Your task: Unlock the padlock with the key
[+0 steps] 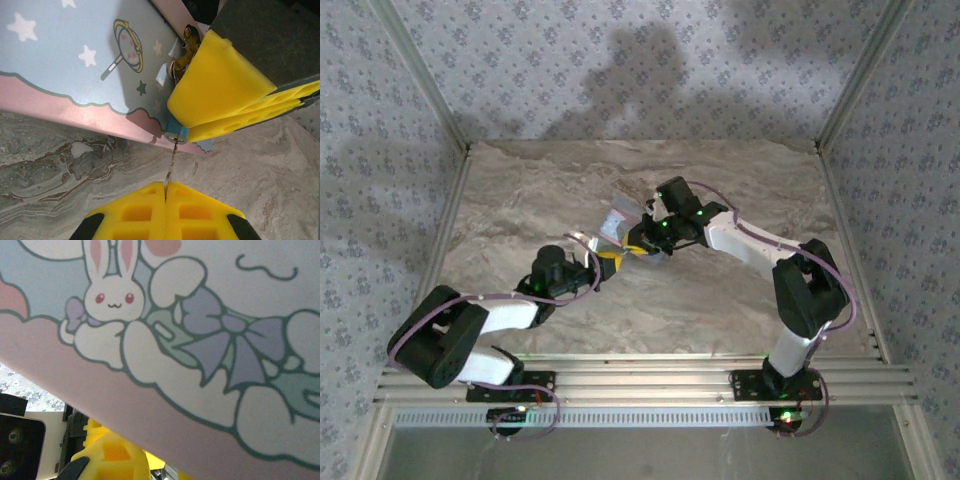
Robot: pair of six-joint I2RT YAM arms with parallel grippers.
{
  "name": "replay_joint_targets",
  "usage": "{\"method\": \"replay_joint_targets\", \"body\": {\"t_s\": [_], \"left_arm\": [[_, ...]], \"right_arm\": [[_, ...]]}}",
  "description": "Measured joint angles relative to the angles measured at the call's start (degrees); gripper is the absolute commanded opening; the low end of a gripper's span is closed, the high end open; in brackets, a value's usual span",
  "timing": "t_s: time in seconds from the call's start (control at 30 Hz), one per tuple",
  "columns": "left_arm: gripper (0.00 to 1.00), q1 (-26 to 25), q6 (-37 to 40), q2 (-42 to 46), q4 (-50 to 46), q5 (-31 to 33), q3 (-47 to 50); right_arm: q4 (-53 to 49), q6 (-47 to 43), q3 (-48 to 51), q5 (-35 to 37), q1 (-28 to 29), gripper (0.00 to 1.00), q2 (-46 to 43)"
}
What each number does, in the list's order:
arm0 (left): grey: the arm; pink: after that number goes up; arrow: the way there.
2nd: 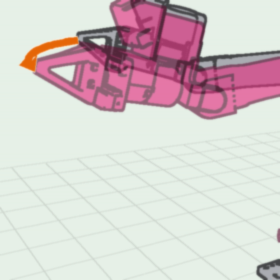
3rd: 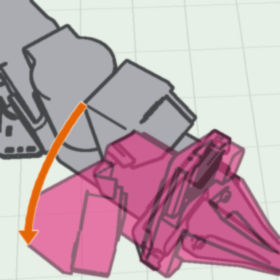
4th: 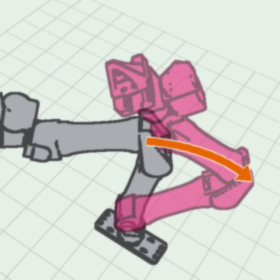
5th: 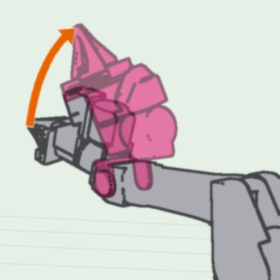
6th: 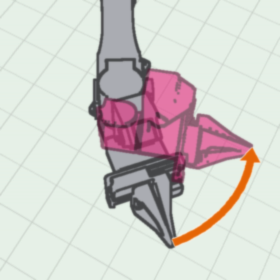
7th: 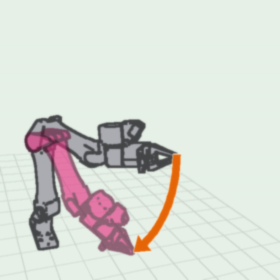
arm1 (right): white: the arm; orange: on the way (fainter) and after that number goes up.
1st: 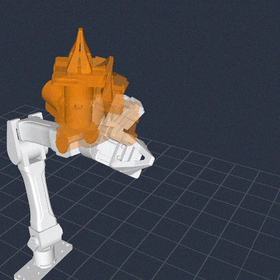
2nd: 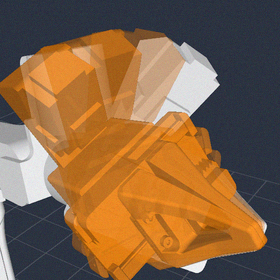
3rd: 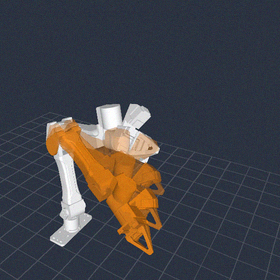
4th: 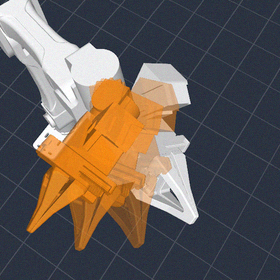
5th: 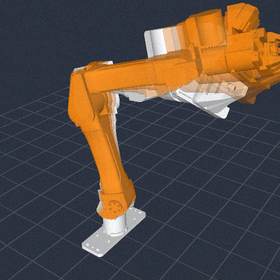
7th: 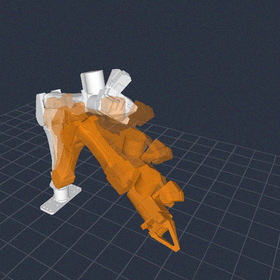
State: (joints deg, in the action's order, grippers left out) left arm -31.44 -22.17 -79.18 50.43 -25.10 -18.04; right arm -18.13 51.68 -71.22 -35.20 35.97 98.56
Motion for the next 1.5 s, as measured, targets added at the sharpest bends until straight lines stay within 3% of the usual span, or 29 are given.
{"method": "replay_joint_targets", "body": {"t_s": [1.5], "left_arm": [[0.00,1.44,-3.63,-2.38,5.55,-1.66,0.22]], "right_arm": [[0.66,0.42,0.17,-0.50,0.02,0.00,0.00]]}}
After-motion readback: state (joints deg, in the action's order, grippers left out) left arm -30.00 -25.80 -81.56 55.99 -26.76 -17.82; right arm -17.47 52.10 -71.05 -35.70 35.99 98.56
